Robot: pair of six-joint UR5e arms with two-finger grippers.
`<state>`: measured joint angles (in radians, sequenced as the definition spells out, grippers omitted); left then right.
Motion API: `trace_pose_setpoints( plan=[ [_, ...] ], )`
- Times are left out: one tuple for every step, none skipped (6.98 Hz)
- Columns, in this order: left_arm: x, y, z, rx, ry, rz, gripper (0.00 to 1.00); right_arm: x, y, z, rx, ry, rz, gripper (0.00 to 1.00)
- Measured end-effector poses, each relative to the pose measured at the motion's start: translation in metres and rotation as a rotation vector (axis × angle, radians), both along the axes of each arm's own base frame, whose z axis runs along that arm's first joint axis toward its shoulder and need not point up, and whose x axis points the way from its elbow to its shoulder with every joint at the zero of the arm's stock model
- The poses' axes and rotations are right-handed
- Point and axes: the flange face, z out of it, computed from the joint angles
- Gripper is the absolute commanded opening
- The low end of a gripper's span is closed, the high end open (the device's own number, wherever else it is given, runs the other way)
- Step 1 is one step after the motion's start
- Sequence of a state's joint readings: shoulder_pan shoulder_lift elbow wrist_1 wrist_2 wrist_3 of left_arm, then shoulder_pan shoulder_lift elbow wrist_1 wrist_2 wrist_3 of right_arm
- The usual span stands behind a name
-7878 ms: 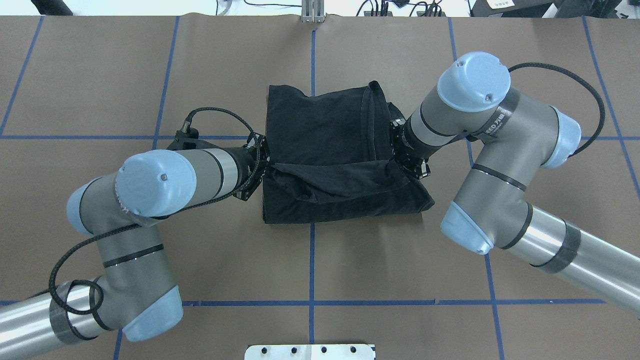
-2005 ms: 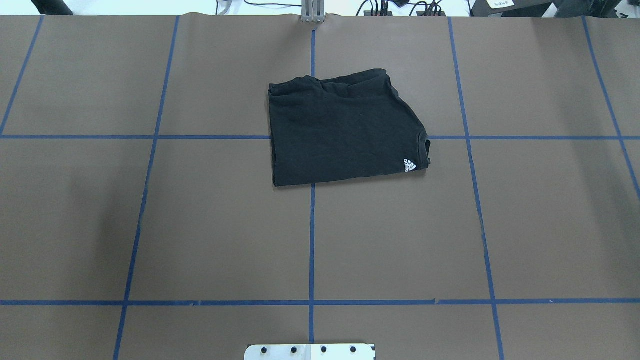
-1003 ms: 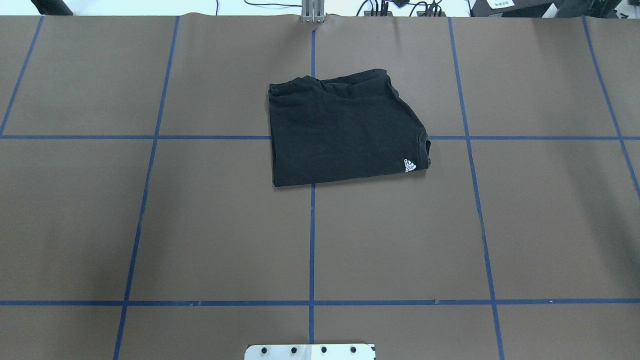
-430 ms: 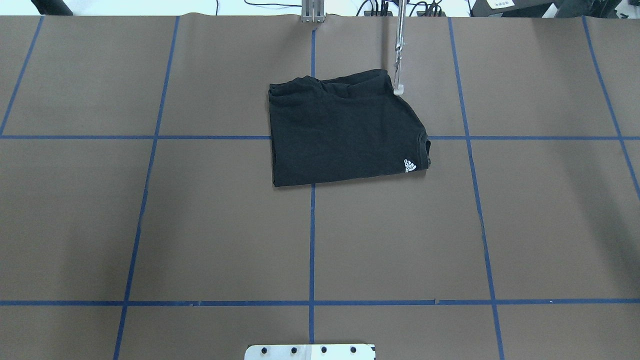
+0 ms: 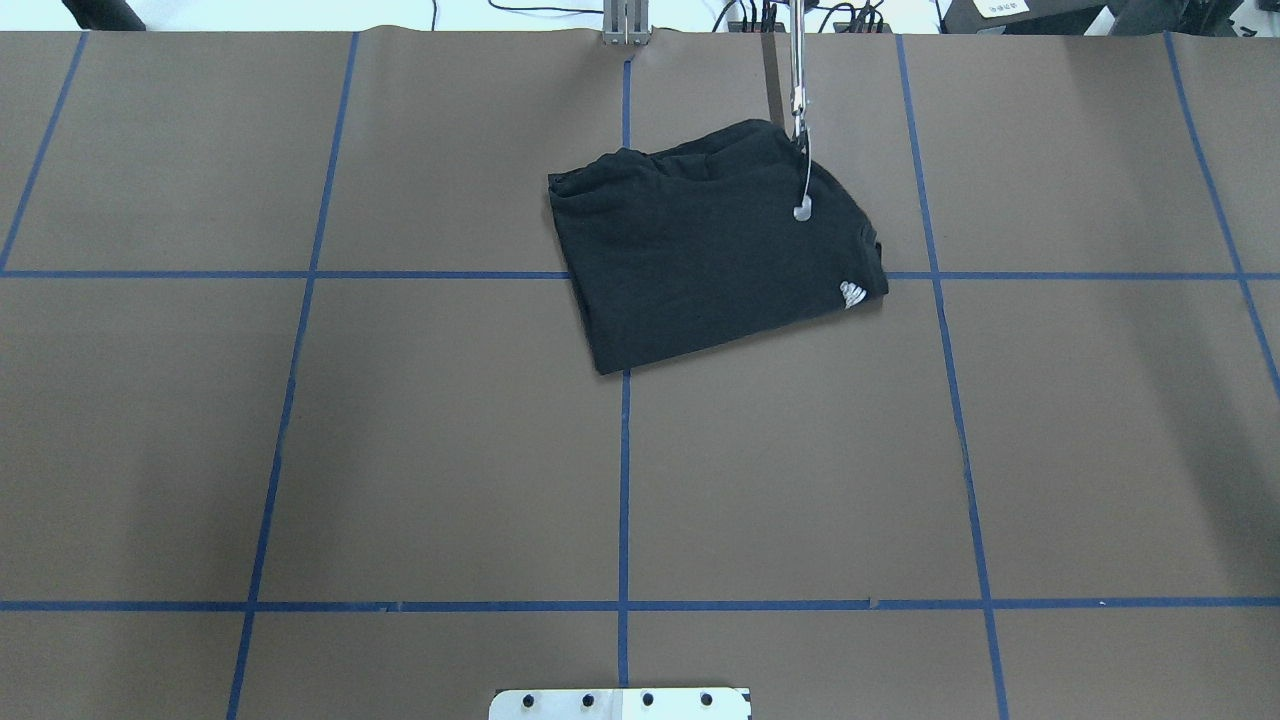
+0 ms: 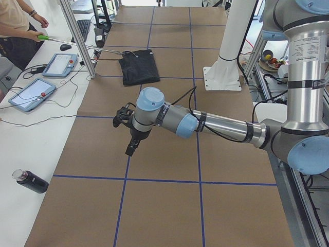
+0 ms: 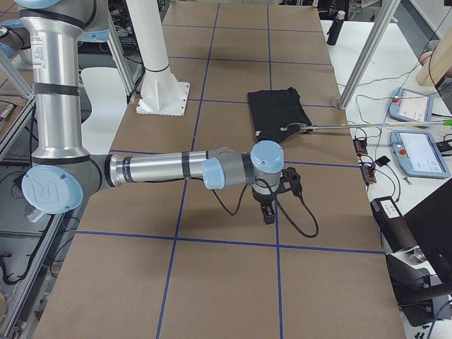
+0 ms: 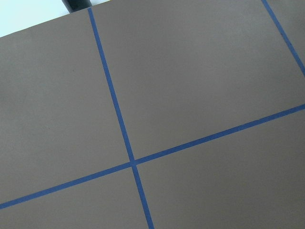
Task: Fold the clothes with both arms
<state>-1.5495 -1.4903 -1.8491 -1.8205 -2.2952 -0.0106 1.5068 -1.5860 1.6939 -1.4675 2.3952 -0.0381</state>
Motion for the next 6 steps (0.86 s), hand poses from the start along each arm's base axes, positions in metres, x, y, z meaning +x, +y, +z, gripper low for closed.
trace_pose_setpoints(
  plan=[
    [0.0000,-0.0008,0.0004,-0.001,0.000,-0.001,1.00,0.0003,-0.0006,0.0007,0.000,0.003,0.002,1.00],
    [0.0006,-0.0009,-0.0005,0.000,0.007,0.001,1.00,0.0010,-0.0011,0.0013,0.001,0.014,0.005,1.00],
    [0.0018,-0.0005,-0.0007,-0.002,0.021,0.008,1.00,0.0009,-0.0024,0.0016,0.004,0.033,0.007,1.00],
    [0.0028,-0.0001,-0.0011,-0.004,0.035,0.014,1.00,0.0007,-0.0047,0.0015,0.010,0.073,0.011,1.00],
    [0.0033,0.0003,-0.0010,-0.005,0.041,0.017,1.00,-0.0005,-0.0062,0.0015,0.015,0.111,0.012,1.00],
    [0.0035,0.0006,-0.0006,-0.006,0.044,0.019,1.00,-0.0030,-0.0063,0.0037,0.005,0.128,0.008,1.00]
  ],
)
